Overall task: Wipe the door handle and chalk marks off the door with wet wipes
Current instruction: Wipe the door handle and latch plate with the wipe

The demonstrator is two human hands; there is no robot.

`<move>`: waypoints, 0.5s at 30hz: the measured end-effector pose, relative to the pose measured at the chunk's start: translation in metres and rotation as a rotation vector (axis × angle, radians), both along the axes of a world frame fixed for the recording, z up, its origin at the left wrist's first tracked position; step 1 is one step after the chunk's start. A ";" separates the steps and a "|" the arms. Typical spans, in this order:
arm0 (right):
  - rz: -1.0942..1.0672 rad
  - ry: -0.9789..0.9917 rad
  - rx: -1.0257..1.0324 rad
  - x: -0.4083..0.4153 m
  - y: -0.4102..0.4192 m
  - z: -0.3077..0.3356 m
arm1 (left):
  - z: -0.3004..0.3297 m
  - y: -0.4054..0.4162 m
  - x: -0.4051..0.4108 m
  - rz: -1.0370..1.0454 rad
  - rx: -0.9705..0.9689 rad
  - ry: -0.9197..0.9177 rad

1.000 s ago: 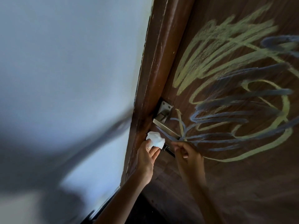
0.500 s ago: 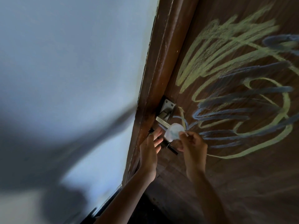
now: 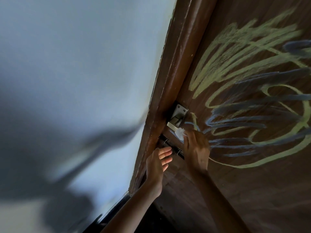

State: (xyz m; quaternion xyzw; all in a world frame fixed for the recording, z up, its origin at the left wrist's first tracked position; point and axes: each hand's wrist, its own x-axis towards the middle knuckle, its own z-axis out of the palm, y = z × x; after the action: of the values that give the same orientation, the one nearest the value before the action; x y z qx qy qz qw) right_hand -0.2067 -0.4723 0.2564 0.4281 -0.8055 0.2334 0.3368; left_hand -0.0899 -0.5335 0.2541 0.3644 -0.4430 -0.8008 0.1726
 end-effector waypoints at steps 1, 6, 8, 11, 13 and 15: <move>0.020 0.030 0.015 -0.001 -0.001 -0.001 | -0.001 -0.001 0.002 0.029 0.001 -0.010; 0.061 0.058 0.090 -0.006 -0.001 -0.008 | -0.006 -0.011 0.009 0.111 0.013 -0.040; 0.100 0.114 0.149 -0.011 -0.005 -0.007 | -0.007 -0.012 0.009 0.126 0.021 -0.053; 0.168 0.207 0.205 -0.016 -0.022 -0.003 | -0.007 -0.011 0.010 0.138 0.027 -0.055; 0.188 0.251 0.232 -0.019 -0.038 0.001 | -0.007 -0.011 0.010 0.144 0.026 -0.058; 0.202 0.265 0.263 -0.021 -0.053 0.002 | -0.007 -0.012 0.011 0.156 0.027 -0.062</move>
State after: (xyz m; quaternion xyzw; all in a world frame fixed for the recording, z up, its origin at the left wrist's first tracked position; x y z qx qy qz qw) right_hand -0.2276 -0.5253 0.2580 0.5739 -0.7306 0.1005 0.3560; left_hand -0.0786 -0.5456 0.2469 0.4247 -0.4077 -0.7791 0.2157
